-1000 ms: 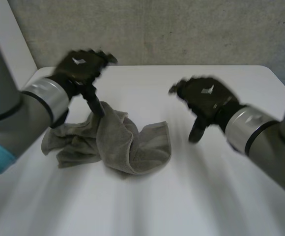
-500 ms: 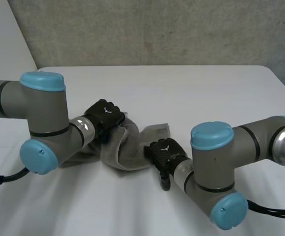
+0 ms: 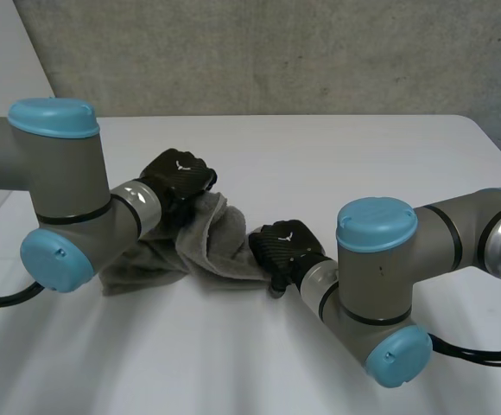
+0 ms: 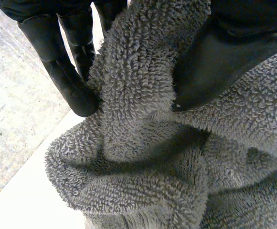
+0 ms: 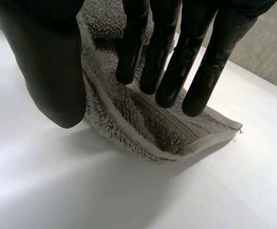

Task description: Fold the towel.

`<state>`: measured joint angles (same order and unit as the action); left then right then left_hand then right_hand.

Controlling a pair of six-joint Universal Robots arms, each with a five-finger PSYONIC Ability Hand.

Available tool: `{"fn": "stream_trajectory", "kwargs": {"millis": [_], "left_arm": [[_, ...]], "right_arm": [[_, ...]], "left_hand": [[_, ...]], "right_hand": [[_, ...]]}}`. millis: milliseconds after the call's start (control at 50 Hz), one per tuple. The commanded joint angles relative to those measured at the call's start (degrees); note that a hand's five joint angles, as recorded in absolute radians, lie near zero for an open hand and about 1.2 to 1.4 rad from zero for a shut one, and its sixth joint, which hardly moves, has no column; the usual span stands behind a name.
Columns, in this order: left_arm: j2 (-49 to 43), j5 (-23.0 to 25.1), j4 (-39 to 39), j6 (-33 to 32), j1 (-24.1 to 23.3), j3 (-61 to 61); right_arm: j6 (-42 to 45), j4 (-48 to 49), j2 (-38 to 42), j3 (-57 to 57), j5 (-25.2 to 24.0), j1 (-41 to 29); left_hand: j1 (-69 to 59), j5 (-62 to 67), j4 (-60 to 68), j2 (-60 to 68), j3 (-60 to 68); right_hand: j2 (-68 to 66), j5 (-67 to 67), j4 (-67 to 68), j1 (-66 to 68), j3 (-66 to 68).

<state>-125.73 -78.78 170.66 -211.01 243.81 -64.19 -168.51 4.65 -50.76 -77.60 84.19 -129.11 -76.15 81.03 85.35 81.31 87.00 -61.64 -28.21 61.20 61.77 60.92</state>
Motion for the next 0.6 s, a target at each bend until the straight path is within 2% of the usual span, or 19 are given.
{"fn": "stream_trajectory", "kwargs": {"millis": [20, 100, 160, 200, 220, 240, 260, 280, 300, 320, 340, 360, 380, 420, 480, 560, 580, 600], "left_arm": [[-0.5, 0.2, 0.3, 0.2, 0.1, 1.9], [-1.2, -0.1, 1.2, 0.4, 0.3, 6.1], [-1.9, -2.8, 5.0, 1.6, 1.6, 13.1], [-1.5, -10.2, 11.5, 7.2, 3.5, 19.9], [-1.5, -10.3, 11.5, 7.2, 3.5, 20.0], [-0.8, -14.0, 15.1, 11.5, 4.3, 22.6], [-0.8, -14.0, 15.1, 11.6, 4.3, 22.6], [0.1, -17.2, 18.8, 16.2, 5.3, 24.4], [1.8, -19.7, 22.5, 20.9, 6.3, 25.1], [1.8, -19.7, 22.5, 20.9, 6.3, 25.1], [3.2, -21.1, 25.5, 25.3, 7.2, 24.9], [4.3, -21.5, 27.6, 29.0, 7.7, 24.6], [4.4, -21.5, 27.6, 29.1, 7.7, 24.6], [5.8, -21.2, 28.5, 34.0, 8.1, 21.8], [6.4, -20.9, 28.3, 35.1, 8.0, 19.5], [9.1, -19.1, 28.2, 35.3, 7.7, 10.4], [9.9, -18.3, 28.2, 35.2, 7.6, 7.2], [9.9, -18.3, 28.2, 35.2, 7.6, 7.1]], "right_arm": [[0.5, -0.3, 2.7, 4.3, 0.0, 0.7], [1.1, -1.7, 2.5, 13.1, 0.4, 0.8], [1.3, -1.6, 2.2, 17.7, 1.0, 0.9], [1.3, 1.7, -0.2, 25.7, 3.1, 1.6], [1.3, 1.7, -0.2, 25.7, 3.1, 1.6], [1.3, 5.5, -2.7, 27.9, 5.3, 2.4], [1.3, 10.4, -5.4, 28.6, 6.9, 3.2], [1.3, 10.5, -5.4, 28.6, 7.0, 3.2], [1.6, 15.9, -8.1, 28.3, 7.4, 3.3], [1.6, 16.0, -8.1, 28.3, 7.4, 3.3], [2.2, 19.8, -10.3, 27.9, 7.1, 3.3], [2.8, 22.3, -11.6, 27.3, 6.5, 3.6], [2.8, 22.3, -11.6, 27.3, 6.5, 3.6], [4.1, 20.1, -12.3, 26.6, 4.0, 3.0], [4.4, 18.3, -12.1, 26.3, 3.2, 2.7], [5.6, 11.7, -10.2, 25.3, 1.3, 1.9], [6.1, 8.9, -8.4, 25.1, 0.8, 1.6], [6.1, 8.9, -8.4, 25.1, 0.8, 1.6]], "left_hand": [[-3.8, -11.0, -5.4, -1.3, -7.0], [-3.8, -11.0, -5.4, -1.3, -7.0], [-3.8, -11.0, -5.4, -1.3, -7.0], [-3.8, -11.0, -5.4, -1.3, -7.0], [-3.8, -11.0, -5.4, -1.3, -7.0], [-3.8, -11.0, -5.4, -1.3, -7.0], [-3.8, -11.0, -5.4, -1.3, -7.0], [-3.8, -11.0, -5.4, -1.3, -7.0], [-3.8, -11.0, -5.4, -1.3, -7.0], [-3.8, -11.0, -5.4, -1.3, -7.0], [-3.8, -11.0, -5.4, -1.3, -7.0], [-3.8, -11.0, -5.4, -1.3, -7.0], [-3.8, -11.0, -5.4, -1.3, -7.0], [-3.8, -11.0, -5.4, -1.3, -7.0], [-3.8, -11.0, -5.4, -1.3, -7.0], [-3.8, -11.0, -5.4, -1.3, -7.0], [-3.8, -11.0, -5.4, -1.3, -7.0], [-3.8, -11.0, -5.4, -1.3, -7.0]], "right_hand": [[-18.4, -41.8, 18.8, 18.2, 19.1], [-18.4, -41.8, 18.8, 18.2, 19.1], [-18.4, -41.8, 18.8, 18.2, 19.1], [-18.4, -41.8, 18.8, 18.2, 19.1], [-18.4, -41.8, 18.8, 18.2, 19.1], [-18.4, -41.8, 18.8, 18.2, 19.1], [-18.4, -41.8, 18.8, 18.2, 19.1], [-18.4, -41.8, 18.8, 18.2, 19.1], [-18.4, -41.8, 18.8, 18.2, 19.1], [-18.4, -41.8, 18.8, 18.2, 19.1], [-18.4, -41.8, 18.8, 18.2, 19.1], [-18.4, -41.8, 18.8, 18.2, 19.1], [-18.4, -41.8, 18.8, 18.2, 19.1], [-18.4, -41.8, 18.8, 18.2, 19.1], [-18.4, -41.8, 18.8, 18.2, 19.1], [-18.4, -41.8, 18.8, 18.2, 19.1], [-12.9, -36.4, 13.4, 12.8, 13.6], [-12.9, -36.3, 13.3, 12.7, 13.6]]}}
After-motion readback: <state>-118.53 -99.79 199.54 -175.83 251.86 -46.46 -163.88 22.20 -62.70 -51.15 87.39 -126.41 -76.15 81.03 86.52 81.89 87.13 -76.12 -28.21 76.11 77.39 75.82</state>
